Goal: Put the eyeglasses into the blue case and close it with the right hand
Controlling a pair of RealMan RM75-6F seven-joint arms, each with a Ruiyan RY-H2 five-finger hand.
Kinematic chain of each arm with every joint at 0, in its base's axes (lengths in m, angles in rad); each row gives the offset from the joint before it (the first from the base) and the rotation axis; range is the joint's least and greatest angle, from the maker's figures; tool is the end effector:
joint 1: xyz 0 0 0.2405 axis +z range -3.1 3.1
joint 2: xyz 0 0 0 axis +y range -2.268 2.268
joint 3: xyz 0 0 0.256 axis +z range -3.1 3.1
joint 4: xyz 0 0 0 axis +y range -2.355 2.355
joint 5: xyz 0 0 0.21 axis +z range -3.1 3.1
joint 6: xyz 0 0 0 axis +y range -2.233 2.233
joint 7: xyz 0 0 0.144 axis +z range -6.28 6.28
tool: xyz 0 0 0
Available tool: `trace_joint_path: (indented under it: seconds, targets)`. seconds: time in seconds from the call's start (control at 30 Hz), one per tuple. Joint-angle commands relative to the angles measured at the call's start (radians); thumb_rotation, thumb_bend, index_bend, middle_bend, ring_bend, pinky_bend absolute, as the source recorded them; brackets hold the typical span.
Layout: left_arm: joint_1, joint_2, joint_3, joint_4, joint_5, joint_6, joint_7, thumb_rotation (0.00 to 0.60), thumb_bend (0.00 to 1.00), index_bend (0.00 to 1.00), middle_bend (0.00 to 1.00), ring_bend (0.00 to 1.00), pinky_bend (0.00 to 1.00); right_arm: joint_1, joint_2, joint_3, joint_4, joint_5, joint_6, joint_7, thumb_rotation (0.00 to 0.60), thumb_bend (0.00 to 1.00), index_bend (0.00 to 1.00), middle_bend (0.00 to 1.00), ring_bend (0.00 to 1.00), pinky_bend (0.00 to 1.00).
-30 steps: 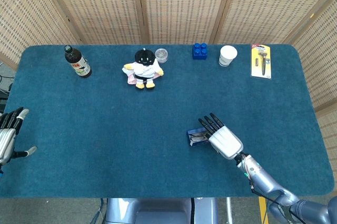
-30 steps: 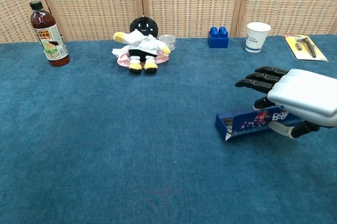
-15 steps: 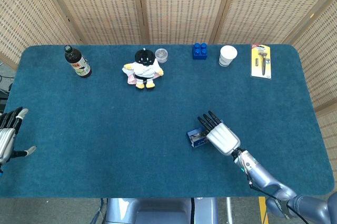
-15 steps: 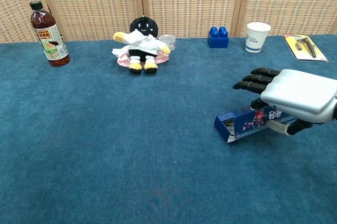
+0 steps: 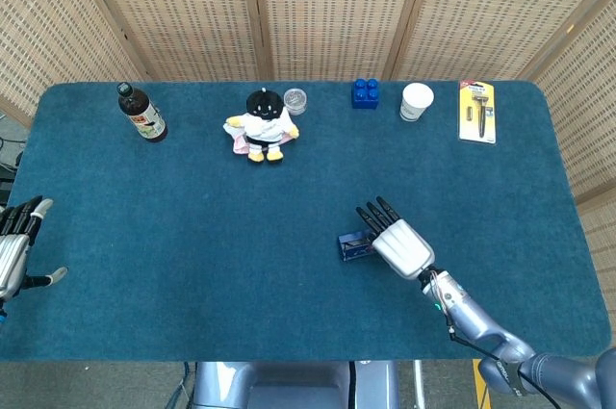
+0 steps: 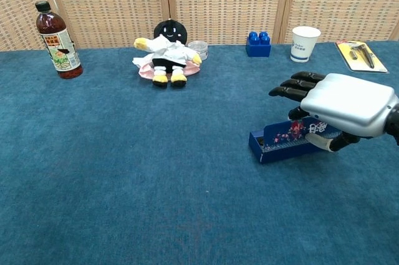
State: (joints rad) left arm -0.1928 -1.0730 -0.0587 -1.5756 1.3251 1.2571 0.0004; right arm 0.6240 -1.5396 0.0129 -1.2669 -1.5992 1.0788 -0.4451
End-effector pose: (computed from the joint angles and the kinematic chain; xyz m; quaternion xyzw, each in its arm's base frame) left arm -0.3356 0.2159 0.1616 -0.6068 -0.4347 -0.3088 0.5895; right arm -0.2029 -0.3066 -0.0136 0.8415 -0.1155 0.3038 0.4315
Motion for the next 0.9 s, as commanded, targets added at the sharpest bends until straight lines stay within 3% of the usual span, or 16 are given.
trace_joint_path:
  seconds: [0.03, 0.4, 0.67, 0.9]
  targets:
    - [0.0, 0.0, 0.0, 0.0, 0.001, 0.001, 0.0, 0.6, 0.0, 0.0, 0.0, 0.0, 0.0, 0.005, -0.016, 0.01, 0.016, 0.01, -0.004, -0.001, 0.6, 0.54, 0.52, 0.06, 0.0, 0.03]
    - [0.001, 0.003, 0.0, 0.0, 0.002, 0.002, -0.005, 0.6, 0.0, 0.0, 0.0, 0.0, 0.0, 0.018, -0.057, 0.044, 0.056, 0.066, -0.036, -0.027, 0.6, 0.54, 0.51, 0.05, 0.0, 0.03]
    - [0.001, 0.001, 0.001, 0.0, 0.003, 0.002, -0.003, 0.6, 0.0, 0.0, 0.0, 0.0, 0.0, 0.017, -0.073, 0.047, 0.061, 0.067, -0.02, -0.013, 0.6, 0.52, 0.27, 0.01, 0.0, 0.03]
    - [0.002, 0.001, 0.001, -0.001, 0.003, 0.003, -0.003, 0.6, 0.0, 0.0, 0.0, 0.0, 0.0, 0.022, -0.102, 0.061, 0.088, 0.074, -0.007, -0.002, 0.6, 0.4, 0.19, 0.0, 0.0, 0.03]
